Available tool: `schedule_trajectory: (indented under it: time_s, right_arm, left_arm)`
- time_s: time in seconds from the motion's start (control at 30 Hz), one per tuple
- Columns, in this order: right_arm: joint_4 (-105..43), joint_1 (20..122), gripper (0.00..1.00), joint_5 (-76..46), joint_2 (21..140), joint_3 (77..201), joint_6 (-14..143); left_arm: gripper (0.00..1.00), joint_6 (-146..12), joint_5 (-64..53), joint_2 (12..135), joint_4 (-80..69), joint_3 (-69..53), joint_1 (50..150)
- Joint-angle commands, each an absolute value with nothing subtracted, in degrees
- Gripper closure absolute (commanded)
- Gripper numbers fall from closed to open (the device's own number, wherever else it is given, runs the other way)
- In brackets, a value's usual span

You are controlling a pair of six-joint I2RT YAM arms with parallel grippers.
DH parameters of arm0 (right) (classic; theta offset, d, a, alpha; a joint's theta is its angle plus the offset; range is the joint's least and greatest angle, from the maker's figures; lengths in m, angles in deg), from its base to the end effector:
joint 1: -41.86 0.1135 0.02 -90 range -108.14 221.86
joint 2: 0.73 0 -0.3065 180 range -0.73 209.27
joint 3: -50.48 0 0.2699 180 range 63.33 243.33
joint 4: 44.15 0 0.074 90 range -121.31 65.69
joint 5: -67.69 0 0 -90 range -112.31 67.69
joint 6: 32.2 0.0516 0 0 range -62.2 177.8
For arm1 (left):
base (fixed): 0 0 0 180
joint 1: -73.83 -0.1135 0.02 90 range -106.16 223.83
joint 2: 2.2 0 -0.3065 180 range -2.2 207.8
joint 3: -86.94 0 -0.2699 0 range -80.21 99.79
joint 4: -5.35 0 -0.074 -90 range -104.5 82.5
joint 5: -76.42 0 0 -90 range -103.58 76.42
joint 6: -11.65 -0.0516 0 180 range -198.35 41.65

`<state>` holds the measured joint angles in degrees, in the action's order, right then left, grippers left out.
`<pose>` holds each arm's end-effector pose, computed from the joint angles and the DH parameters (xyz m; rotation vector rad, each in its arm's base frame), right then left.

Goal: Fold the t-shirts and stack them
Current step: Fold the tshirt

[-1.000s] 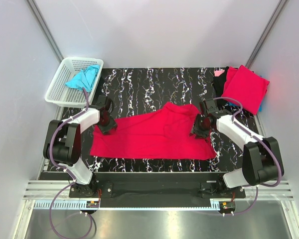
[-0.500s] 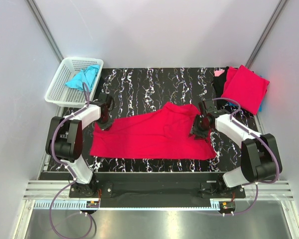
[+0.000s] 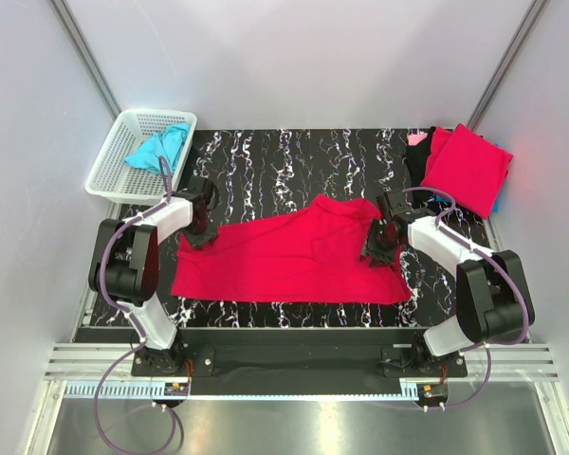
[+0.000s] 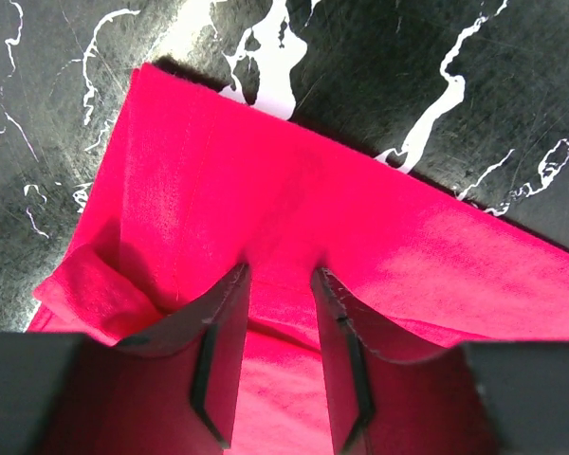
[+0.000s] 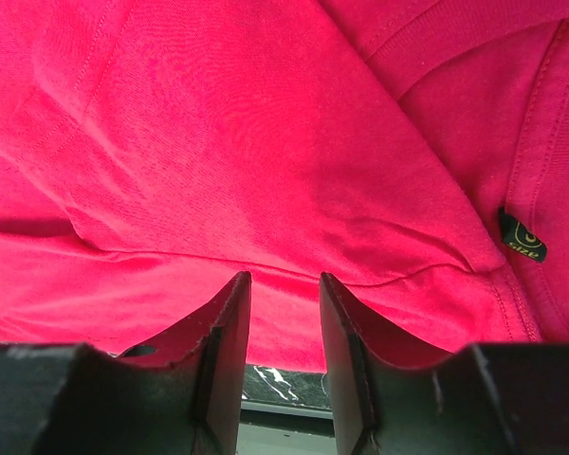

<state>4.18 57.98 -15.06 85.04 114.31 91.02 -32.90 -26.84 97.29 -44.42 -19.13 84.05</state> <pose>0.2768 0.0868 0.2005 0.3937 2.8308 0.3720 0.3421 -0.0497 0.1792 -0.8892 2.6617 0.1198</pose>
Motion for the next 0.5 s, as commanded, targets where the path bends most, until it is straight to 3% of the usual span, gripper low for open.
schedule_trajectory:
  time_s: [0.0,0.2,0.3,0.33,0.47]
  right_arm:
    - [2.9,58.2,0.58,-13.5,84.8,114.0,90.4]
    - [2.8,58.2,0.58,-13.4,84.5,113.8,90.6]
    - [2.8,58.2,0.59,-13.3,84.6,113.9,90.6]
    - [2.6,58.2,0.59,-13.3,84.6,113.9,90.6]
    - [2.8,58.2,0.59,-13.4,85.1,114.0,90.5]
  left_arm:
    - [0.6,-32.9,-26.4,95.1,-43.9,-19.5,83.9]
    - [0.64,-33.0,-26.5,95.7,-44.3,-19.7,83.9]
    - [0.84,-33.1,-26.6,96.9,-44.4,-19.3,83.9]
    - [0.98,-33.1,-26.6,97.2,-44.4,-19.0,83.9]
    - [1.0,-33.3,-26.8,97.9,-44.6,-18.2,83.9]
